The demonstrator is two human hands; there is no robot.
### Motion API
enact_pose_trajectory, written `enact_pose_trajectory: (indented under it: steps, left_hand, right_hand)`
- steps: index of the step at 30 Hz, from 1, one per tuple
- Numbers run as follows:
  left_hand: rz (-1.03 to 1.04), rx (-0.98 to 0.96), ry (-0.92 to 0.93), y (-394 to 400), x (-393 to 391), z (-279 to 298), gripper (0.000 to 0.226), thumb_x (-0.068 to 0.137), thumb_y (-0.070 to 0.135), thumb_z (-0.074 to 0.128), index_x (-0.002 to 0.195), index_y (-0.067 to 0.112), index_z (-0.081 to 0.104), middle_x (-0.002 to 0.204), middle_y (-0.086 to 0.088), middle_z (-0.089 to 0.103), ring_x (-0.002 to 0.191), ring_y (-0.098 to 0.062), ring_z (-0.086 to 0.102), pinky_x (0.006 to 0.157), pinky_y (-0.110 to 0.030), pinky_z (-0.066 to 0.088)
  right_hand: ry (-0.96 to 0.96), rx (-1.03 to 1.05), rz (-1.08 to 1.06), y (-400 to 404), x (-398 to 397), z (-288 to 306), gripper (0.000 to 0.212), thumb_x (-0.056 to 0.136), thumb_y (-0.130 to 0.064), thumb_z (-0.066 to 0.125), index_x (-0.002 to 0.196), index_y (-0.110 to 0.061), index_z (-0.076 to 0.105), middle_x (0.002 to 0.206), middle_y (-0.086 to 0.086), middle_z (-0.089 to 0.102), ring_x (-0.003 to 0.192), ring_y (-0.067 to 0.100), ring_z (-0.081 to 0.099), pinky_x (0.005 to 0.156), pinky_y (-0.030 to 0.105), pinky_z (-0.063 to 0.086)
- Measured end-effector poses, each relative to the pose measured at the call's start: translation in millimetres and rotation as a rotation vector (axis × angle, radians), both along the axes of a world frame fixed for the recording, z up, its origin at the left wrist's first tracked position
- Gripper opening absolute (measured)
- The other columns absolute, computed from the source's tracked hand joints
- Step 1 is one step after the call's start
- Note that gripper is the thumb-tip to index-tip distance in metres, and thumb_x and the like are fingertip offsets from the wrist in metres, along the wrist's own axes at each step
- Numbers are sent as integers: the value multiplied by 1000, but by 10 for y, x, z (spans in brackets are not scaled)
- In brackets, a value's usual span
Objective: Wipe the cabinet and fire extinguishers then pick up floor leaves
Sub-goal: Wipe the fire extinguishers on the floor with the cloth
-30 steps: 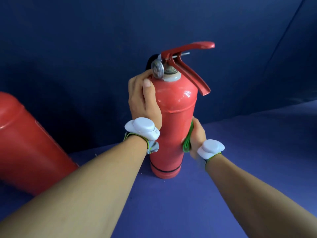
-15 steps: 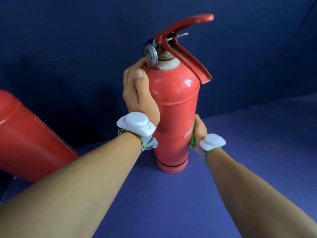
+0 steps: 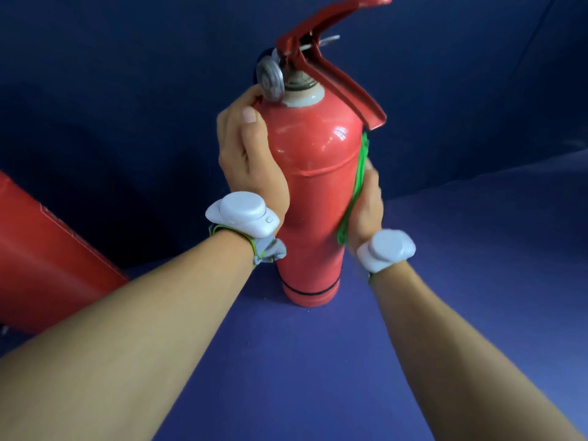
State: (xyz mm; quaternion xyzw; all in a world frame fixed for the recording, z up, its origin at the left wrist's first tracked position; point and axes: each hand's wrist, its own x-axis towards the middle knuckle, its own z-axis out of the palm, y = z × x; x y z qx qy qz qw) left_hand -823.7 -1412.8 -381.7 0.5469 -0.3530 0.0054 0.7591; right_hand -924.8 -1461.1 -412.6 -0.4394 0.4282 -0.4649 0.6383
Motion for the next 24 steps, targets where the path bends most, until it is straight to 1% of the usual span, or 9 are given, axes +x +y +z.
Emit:
enact_pose_trajectory:
  steps: [1, 4, 9, 13, 14, 16, 20, 21, 24]
  left_hand:
    - [-8, 3, 5, 4, 4, -5, 36, 101, 21, 34, 120, 15, 64, 120, -4, 61, 102, 7, 56, 91, -11, 40]
    - [-41, 8, 22, 10, 14, -6, 31, 102, 23, 35, 114, 26, 63, 122, -1, 61, 103, 7, 56, 91, -9, 40]
    - [-30, 32, 17, 54, -5, 1, 33, 103, 23, 35, 118, 24, 64, 124, -2, 59, 103, 11, 54, 88, -3, 37]
    - [-48, 68, 13, 87, -4, 12, 38, 102, 29, 34, 124, 23, 64, 125, -1, 57, 108, 3, 54, 91, -6, 37]
    - [-60, 71, 8, 101, -7, 22, 38, 101, 29, 34, 125, 23, 63, 126, 0, 57, 111, -2, 55, 93, -8, 38]
    - [-69, 65, -12, 112, 3, 24, 38, 101, 27, 35, 126, 22, 62, 126, -2, 56, 115, -9, 55, 96, -10, 38]
    - [-69, 58, -21, 89, 46, 0, 37, 103, 26, 35, 127, 19, 62, 126, -7, 56, 113, -11, 56, 97, -12, 40]
    - [-74, 53, -14, 82, 42, -4, 36, 103, 26, 36, 127, 18, 62, 126, -6, 56, 113, -9, 56, 97, -12, 40]
    - [-82, 28, -5, 70, 33, -7, 35, 104, 25, 37, 126, 19, 63, 126, -5, 55, 109, 0, 56, 93, -7, 40]
  right_hand:
    - [15, 81, -29, 49, 20, -231, 38, 104, -33, 38, 107, -4, 63, 84, -2, 71, 75, 19, 64, 58, 19, 50]
    - [18, 293, -132, 244, 81, -738, 36, 103, -31, 40, 109, -2, 60, 74, -8, 60, 70, 13, 50, 53, 15, 46]
    - [-201, 507, -245, 463, 190, -648, 31, 99, -43, 45, 78, -23, 54, 67, -7, 55, 66, 17, 48, 40, 11, 39]
    - [-171, 193, -184, 504, 187, -48, 39, 94, -56, 48, 72, -25, 57, 69, -14, 59, 52, -1, 51, 47, 9, 44]
    - [-116, 30, -201, 463, 170, 122, 38, 98, -52, 43, 77, -24, 58, 76, -12, 59, 60, -2, 53, 62, 11, 51]
    - [-42, -258, -217, 385, 163, 408, 34, 103, -43, 34, 91, -27, 61, 88, -14, 62, 84, 3, 57, 93, 31, 50]
    - [42, -470, -225, 260, 187, 214, 39, 106, -43, 28, 123, -29, 61, 123, -13, 65, 113, 5, 58, 101, 32, 43]
    - [36, -379, -229, 235, 199, 41, 40, 104, -49, 30, 119, -33, 63, 122, -15, 66, 108, 2, 59, 96, 28, 45]
    - [-83, 118, -237, 247, 218, -476, 41, 97, -57, 39, 81, -27, 64, 88, -10, 66, 73, 9, 55, 65, 23, 46]
